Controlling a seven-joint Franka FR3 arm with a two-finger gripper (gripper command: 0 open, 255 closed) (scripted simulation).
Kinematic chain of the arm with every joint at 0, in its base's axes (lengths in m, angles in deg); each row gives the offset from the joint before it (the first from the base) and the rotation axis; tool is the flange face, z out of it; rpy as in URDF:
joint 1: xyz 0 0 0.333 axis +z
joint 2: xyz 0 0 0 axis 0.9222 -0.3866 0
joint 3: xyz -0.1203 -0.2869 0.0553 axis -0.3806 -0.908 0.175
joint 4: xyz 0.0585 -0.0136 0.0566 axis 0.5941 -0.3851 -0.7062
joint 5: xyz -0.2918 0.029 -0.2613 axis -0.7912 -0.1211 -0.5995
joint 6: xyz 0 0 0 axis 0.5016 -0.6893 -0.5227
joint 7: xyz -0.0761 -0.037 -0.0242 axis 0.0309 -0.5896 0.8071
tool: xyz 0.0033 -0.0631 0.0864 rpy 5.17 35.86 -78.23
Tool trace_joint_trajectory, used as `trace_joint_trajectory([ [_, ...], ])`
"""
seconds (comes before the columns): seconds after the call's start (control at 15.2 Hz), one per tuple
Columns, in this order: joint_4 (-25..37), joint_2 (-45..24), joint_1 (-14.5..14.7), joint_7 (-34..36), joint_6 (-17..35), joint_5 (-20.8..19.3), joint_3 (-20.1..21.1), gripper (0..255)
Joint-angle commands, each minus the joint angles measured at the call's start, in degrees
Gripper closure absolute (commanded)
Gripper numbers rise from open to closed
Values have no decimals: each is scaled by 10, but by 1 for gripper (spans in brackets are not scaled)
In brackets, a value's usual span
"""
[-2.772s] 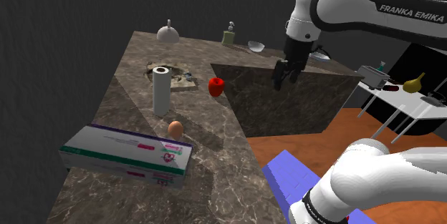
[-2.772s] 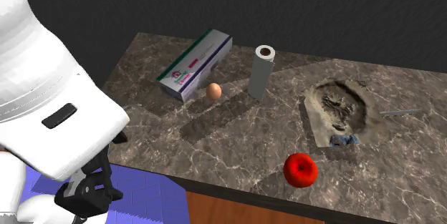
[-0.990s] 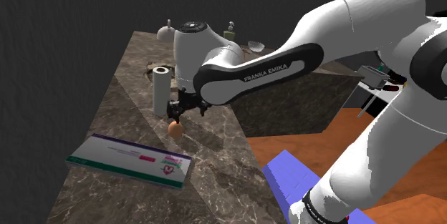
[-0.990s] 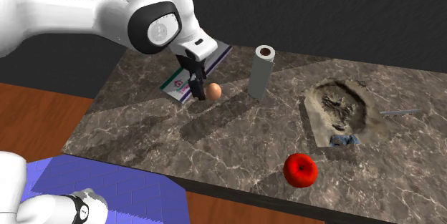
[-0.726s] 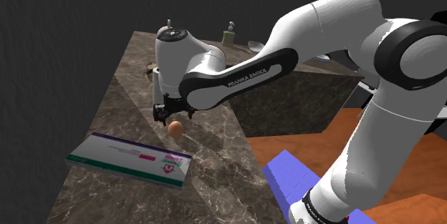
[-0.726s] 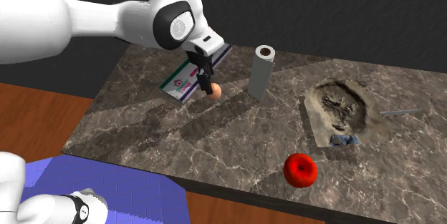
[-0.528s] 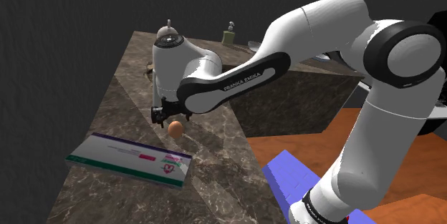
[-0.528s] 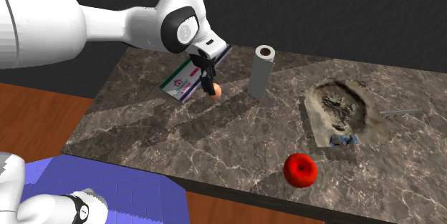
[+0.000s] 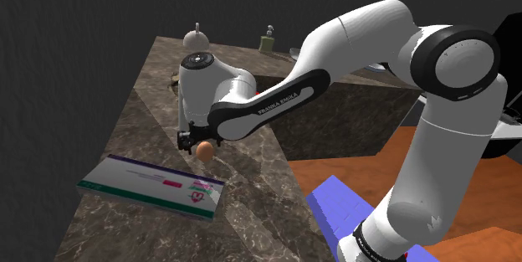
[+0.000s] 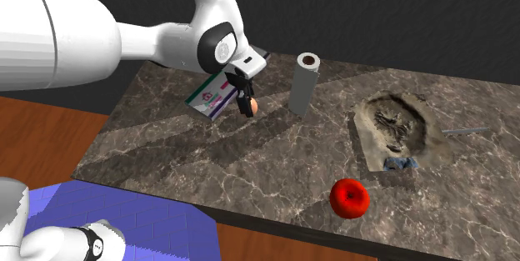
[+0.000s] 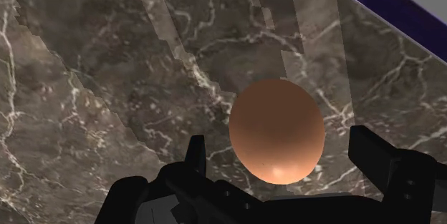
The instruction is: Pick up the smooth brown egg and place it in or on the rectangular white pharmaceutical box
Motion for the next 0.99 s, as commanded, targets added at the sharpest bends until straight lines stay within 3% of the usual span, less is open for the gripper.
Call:
trace_joint_trajectory([
  [0.0, 0, 0, 0, 1, 1, -1, 0, 0],
  [0.2, 0, 0, 0, 1, 1, 0, 0, 0],
  [0.26, 0, 0, 0, 1, 1, 0, 0, 255],
  [0.92, 2, 5, -1, -4, -5, 5, 2, 255],
])
